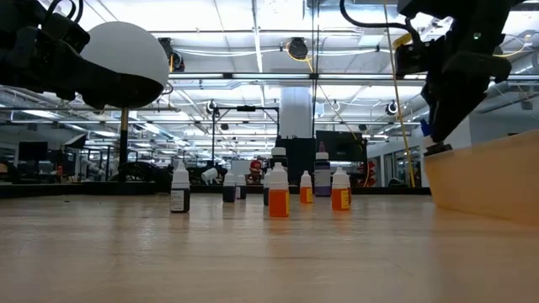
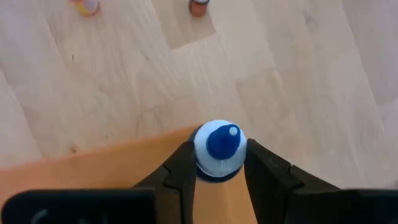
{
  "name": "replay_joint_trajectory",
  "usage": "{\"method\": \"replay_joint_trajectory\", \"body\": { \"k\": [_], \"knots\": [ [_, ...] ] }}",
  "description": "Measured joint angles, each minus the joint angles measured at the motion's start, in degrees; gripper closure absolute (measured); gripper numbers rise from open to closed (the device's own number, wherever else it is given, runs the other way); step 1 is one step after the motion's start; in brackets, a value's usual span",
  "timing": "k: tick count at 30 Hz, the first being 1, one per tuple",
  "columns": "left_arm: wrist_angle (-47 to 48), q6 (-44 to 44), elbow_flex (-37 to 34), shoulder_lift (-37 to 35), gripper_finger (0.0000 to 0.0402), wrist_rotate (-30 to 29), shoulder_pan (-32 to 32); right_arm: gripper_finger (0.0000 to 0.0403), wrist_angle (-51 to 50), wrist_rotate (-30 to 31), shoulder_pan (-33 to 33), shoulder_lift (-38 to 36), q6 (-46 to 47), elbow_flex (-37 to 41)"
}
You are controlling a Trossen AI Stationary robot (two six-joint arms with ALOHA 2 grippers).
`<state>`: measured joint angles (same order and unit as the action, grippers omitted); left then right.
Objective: Pick & Place food coloring
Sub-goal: Adjust the big blue food coloring bottle in the orange bin, then put the small red food coloring bottle into the orange bin
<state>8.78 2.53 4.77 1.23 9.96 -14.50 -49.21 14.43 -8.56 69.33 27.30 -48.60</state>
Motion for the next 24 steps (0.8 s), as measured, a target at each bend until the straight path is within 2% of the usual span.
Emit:
{"method": "replay_joint_trajectory", "body": {
  "k": [5,12,16,24],
  "knots": [
    [0.00,0.00,-0.02,-0.02,0.0103,0.02,0.02,0.0298,1.97,0.48,0.02,-0.12,1.20,1.88],
    [0.00,0.00,0.00,-0.02,0.0103,0.02,0.02,0.0220,1.68,-2.29,-0.15,-0.42,2.08,2.49],
    [0.01,0.00,-0.01,0.00,0.0103,0.02,0.01,0.0193,2.72,-3.42,-0.06,-1.51,2.11,2.49],
    [0.00,0.00,-0.02,0.00,0.0103,0.01,0.01,0.0182,5.18,-2.33,-0.04,-5.12,1.68,2.47]
  ]
}}
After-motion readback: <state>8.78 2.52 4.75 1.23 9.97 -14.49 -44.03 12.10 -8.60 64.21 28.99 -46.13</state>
